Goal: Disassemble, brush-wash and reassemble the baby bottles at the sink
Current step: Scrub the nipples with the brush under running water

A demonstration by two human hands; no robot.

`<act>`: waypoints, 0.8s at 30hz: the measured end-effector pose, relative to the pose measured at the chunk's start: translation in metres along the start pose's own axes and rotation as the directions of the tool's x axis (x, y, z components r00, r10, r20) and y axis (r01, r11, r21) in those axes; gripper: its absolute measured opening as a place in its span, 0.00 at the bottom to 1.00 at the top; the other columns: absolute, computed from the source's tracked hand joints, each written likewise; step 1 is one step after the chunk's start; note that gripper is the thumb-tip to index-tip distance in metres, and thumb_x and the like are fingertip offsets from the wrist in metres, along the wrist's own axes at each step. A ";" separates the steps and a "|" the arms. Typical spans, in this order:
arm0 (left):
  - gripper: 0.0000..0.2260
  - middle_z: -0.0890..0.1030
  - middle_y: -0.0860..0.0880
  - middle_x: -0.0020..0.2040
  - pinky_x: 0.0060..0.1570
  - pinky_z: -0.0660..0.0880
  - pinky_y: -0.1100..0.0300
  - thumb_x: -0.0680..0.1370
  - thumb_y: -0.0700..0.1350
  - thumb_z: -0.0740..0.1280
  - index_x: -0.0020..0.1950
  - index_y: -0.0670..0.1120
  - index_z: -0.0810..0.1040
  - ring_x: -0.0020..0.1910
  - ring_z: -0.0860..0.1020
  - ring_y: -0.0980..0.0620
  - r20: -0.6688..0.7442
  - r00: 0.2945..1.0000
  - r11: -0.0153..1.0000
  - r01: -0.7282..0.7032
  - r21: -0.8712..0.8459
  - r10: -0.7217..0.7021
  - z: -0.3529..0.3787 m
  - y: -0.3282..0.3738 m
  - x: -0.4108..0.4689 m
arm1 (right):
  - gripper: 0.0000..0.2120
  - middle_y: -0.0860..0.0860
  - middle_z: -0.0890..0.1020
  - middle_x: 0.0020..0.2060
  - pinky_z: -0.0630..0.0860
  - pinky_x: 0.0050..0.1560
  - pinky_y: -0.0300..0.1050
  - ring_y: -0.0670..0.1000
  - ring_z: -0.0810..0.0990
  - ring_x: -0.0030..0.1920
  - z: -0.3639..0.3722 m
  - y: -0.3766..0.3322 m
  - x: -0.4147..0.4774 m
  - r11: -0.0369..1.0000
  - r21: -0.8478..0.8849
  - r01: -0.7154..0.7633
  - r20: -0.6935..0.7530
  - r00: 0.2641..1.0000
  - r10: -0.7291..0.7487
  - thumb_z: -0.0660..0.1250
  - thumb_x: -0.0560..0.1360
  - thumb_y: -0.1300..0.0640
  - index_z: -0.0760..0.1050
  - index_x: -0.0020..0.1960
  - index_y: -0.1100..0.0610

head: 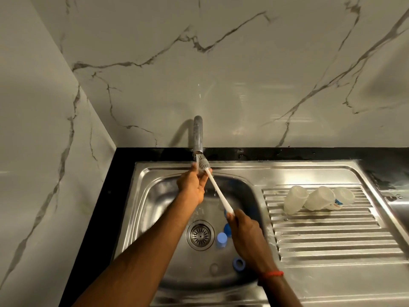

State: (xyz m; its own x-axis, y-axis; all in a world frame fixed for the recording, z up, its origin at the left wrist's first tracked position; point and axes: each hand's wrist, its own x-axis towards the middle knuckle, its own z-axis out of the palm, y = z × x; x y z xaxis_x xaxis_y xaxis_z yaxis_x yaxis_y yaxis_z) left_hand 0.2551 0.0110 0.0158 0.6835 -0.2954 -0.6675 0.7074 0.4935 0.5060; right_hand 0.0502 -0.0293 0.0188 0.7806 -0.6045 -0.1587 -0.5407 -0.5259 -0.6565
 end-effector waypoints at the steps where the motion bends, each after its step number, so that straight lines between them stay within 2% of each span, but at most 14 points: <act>1: 0.09 0.83 0.36 0.53 0.38 0.84 0.54 0.81 0.42 0.67 0.55 0.36 0.79 0.52 0.84 0.39 -0.017 1.000 1.000 -0.011 -0.001 0.011 0.002 0.003 -0.001 | 0.15 0.49 0.78 0.32 0.74 0.31 0.42 0.47 0.76 0.30 -0.001 0.003 -0.005 1.000 0.018 0.007 0.020 1.000 -0.008 0.54 0.82 0.41 0.70 0.48 0.51; 4: 0.07 0.83 0.39 0.47 0.34 0.82 0.55 0.80 0.43 0.69 0.48 0.39 0.79 0.47 0.83 0.42 -0.081 0.995 0.998 -0.064 -0.003 0.063 -0.002 0.011 0.000 | 0.14 0.48 0.75 0.28 0.67 0.28 0.38 0.45 0.74 0.27 -0.010 0.011 -0.021 0.997 0.076 0.014 0.062 0.998 -0.019 0.57 0.81 0.42 0.70 0.42 0.48; 6: 0.10 0.83 0.42 0.48 0.38 0.80 0.58 0.77 0.46 0.72 0.51 0.41 0.80 0.48 0.83 0.46 -0.122 0.990 0.997 -0.068 0.028 0.071 -0.008 0.013 0.004 | 0.14 0.48 0.76 0.27 0.68 0.29 0.37 0.43 0.74 0.28 -0.014 0.013 -0.024 0.990 0.138 -0.020 0.093 0.996 0.007 0.58 0.81 0.42 0.73 0.42 0.49; 7: 0.11 0.83 0.44 0.48 0.38 0.79 0.60 0.77 0.47 0.73 0.51 0.42 0.79 0.46 0.82 0.49 -0.125 0.990 0.997 -0.056 0.050 0.062 -0.010 0.013 0.005 | 0.15 0.48 0.76 0.28 0.69 0.30 0.37 0.42 0.74 0.28 -0.015 0.013 -0.024 0.984 0.173 -0.051 0.105 0.994 0.033 0.59 0.81 0.42 0.74 0.42 0.49; 10: 0.06 0.78 0.48 0.34 0.26 0.70 0.67 0.78 0.48 0.71 0.48 0.46 0.78 0.27 0.73 0.57 -0.100 0.993 0.991 -0.041 0.127 0.054 -0.011 0.011 0.006 | 0.16 0.48 0.77 0.28 0.72 0.32 0.42 0.42 0.74 0.28 -0.014 0.016 -0.021 0.958 0.258 -0.125 0.093 0.990 0.104 0.59 0.81 0.41 0.76 0.43 0.51; 11: 0.04 0.75 0.50 0.32 0.23 0.67 0.68 0.80 0.47 0.70 0.48 0.48 0.78 0.24 0.70 0.58 -0.085 0.994 0.987 -0.047 0.156 0.061 -0.010 0.011 0.005 | 0.16 0.48 0.77 0.28 0.72 0.33 0.44 0.42 0.74 0.29 -0.014 0.017 -0.020 0.949 0.283 -0.138 0.092 0.989 0.116 0.59 0.81 0.41 0.77 0.44 0.50; 12: 0.01 0.76 0.49 0.34 0.23 0.67 0.69 0.81 0.45 0.68 0.50 0.49 0.79 0.25 0.70 0.58 -0.062 0.996 0.985 -0.054 0.164 0.065 -0.009 0.011 0.001 | 0.16 0.48 0.77 0.28 0.73 0.33 0.45 0.43 0.74 0.29 -0.013 0.019 -0.018 0.942 0.302 -0.147 0.093 0.988 0.125 0.59 0.81 0.41 0.77 0.44 0.50; 13: 0.04 0.79 0.47 0.40 0.26 0.70 0.69 0.81 0.43 0.68 0.54 0.49 0.80 0.30 0.75 0.57 -0.038 0.997 0.988 -0.059 0.143 0.065 -0.009 0.010 0.000 | 0.16 0.49 0.77 0.28 0.73 0.34 0.46 0.43 0.74 0.29 -0.013 0.020 -0.018 0.940 0.308 -0.150 0.094 0.987 0.127 0.59 0.81 0.41 0.77 0.44 0.49; 15: 0.09 0.82 0.42 0.53 0.36 0.79 0.66 0.80 0.41 0.68 0.60 0.45 0.80 0.46 0.81 0.51 0.014 0.999 0.997 -0.043 0.059 0.042 -0.010 0.010 0.000 | 0.16 0.49 0.78 0.29 0.73 0.34 0.45 0.42 0.74 0.29 -0.013 0.020 -0.017 0.944 0.296 -0.148 0.094 0.988 0.125 0.59 0.81 0.41 0.77 0.43 0.50; 16: 0.09 0.82 0.41 0.57 0.40 0.81 0.64 0.80 0.41 0.69 0.60 0.43 0.81 0.50 0.81 0.50 0.040 0.999 0.999 -0.027 0.027 0.026 -0.011 0.010 -0.001 | 0.16 0.49 0.78 0.29 0.72 0.33 0.42 0.42 0.74 0.28 -0.013 0.019 -0.018 0.947 0.289 -0.143 0.093 0.988 0.120 0.59 0.81 0.42 0.76 0.43 0.51; 19: 0.08 0.82 0.41 0.58 0.44 0.82 0.60 0.80 0.41 0.68 0.58 0.41 0.80 0.53 0.82 0.48 0.070 0.997 0.999 0.026 -0.024 -0.024 -0.011 0.008 -0.004 | 0.15 0.50 0.78 0.31 0.71 0.31 0.38 0.42 0.75 0.29 -0.012 0.010 -0.018 0.956 0.267 -0.119 0.086 0.991 0.100 0.59 0.82 0.44 0.76 0.45 0.53; 22: 0.06 0.82 0.38 0.56 0.47 0.83 0.58 0.81 0.39 0.67 0.54 0.38 0.80 0.53 0.82 0.46 0.119 0.991 0.998 0.061 0.005 -0.061 -0.011 0.004 -0.009 | 0.13 0.51 0.79 0.33 0.74 0.33 0.41 0.48 0.79 0.35 -0.007 0.002 -0.013 0.969 0.235 -0.079 0.050 0.996 0.070 0.59 0.82 0.44 0.75 0.46 0.52; 24: 0.05 0.82 0.37 0.55 0.46 0.83 0.58 0.80 0.37 0.67 0.53 0.36 0.80 0.56 0.82 0.43 0.097 0.993 0.998 0.066 0.015 -0.067 -0.010 0.002 -0.011 | 0.13 0.51 0.79 0.33 0.75 0.33 0.44 0.50 0.78 0.32 -0.004 -0.001 -0.010 0.978 0.200 -0.063 0.027 0.998 0.059 0.58 0.82 0.44 0.74 0.48 0.52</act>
State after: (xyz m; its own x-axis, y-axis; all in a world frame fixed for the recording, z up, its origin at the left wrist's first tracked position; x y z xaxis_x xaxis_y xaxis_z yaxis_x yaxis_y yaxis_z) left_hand 0.2477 0.0238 0.0184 0.6489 -0.4057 -0.6437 0.7533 0.4610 0.4690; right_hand 0.0419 -0.0250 0.0236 0.7555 -0.6181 -0.2172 -0.5154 -0.3559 -0.7796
